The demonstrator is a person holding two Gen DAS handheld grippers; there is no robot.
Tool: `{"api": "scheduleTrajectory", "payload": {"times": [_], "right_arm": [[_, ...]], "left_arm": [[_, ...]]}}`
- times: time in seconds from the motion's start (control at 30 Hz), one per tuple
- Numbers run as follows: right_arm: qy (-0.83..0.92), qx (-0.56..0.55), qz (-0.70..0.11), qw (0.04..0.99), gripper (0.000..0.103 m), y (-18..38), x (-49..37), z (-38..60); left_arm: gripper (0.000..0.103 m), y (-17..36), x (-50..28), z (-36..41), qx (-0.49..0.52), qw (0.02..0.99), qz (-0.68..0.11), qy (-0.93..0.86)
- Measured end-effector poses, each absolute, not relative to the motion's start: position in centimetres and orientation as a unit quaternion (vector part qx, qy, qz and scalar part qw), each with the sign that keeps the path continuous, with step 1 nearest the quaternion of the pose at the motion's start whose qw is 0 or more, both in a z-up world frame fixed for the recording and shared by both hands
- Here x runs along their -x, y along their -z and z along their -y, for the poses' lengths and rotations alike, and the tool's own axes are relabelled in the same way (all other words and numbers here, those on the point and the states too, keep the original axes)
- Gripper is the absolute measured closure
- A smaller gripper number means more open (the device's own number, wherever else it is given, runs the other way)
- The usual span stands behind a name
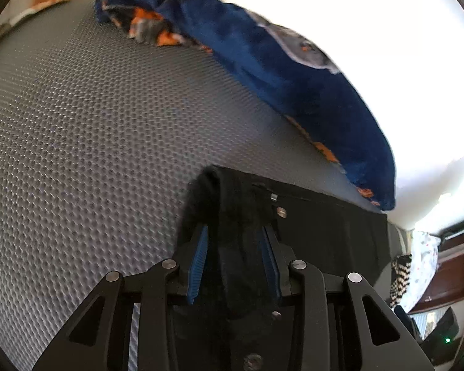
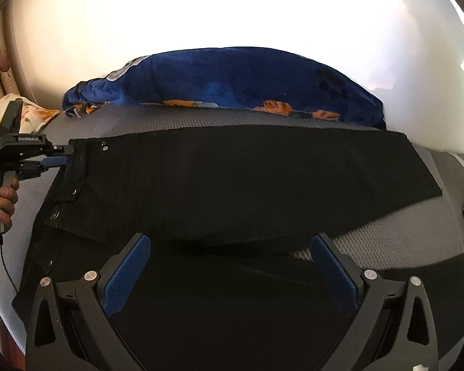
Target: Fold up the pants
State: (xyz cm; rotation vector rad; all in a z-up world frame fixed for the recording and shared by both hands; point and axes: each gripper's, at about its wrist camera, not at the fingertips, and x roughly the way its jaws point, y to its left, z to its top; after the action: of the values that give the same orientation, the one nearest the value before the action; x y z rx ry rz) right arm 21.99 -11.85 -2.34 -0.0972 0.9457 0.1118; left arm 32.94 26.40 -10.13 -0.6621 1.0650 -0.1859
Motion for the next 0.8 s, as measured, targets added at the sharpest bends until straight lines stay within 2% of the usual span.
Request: {"api": "scheduleTrajectory", "payload": {"times": [0.13, 0.6, 0.63, 0.67, 0.7, 0.8], "right_arm": [[-0.060, 0.049, -0.458, 0.886, 0.001, 3.0, -23.3, 11.2], [-0.123, 0.055, -0.455, 0.880, 0.001, 3.9, -28.2, 9.8], [-0.132, 0.054, -0.456, 0.878, 0.001, 3.9, -28.7, 9.9], [-0.142, 0.055, -0.457, 0.876, 0.001, 3.9, -29.3, 10.0], [-0.149, 0.056, -0.458, 0.875, 0.001, 4.0, -29.9, 10.1], [-0.168, 0.052, -0.470, 0.865, 0.001, 4.2, -31.9, 10.6]], "left_arm": [[0.072, 10.5, -33.9, -26.4, 0.328, 0.796, -0.492, 0.128], [0.072, 12.4, -38.3, -22.8, 0.332, 0.792, -0.490, 0.149], [0.073, 12.4, -38.2, -22.6, 0.334, 0.794, -0.486, 0.149], [0.088, 12.4, -38.0, -22.3, 0.334, 0.798, -0.480, 0.145], [0.094, 12.1, -37.7, -21.8, 0.327, 0.806, -0.472, 0.141], [0.094, 10.4, -36.4, -20.5, 0.316, 0.826, -0.441, 0.156]]}}
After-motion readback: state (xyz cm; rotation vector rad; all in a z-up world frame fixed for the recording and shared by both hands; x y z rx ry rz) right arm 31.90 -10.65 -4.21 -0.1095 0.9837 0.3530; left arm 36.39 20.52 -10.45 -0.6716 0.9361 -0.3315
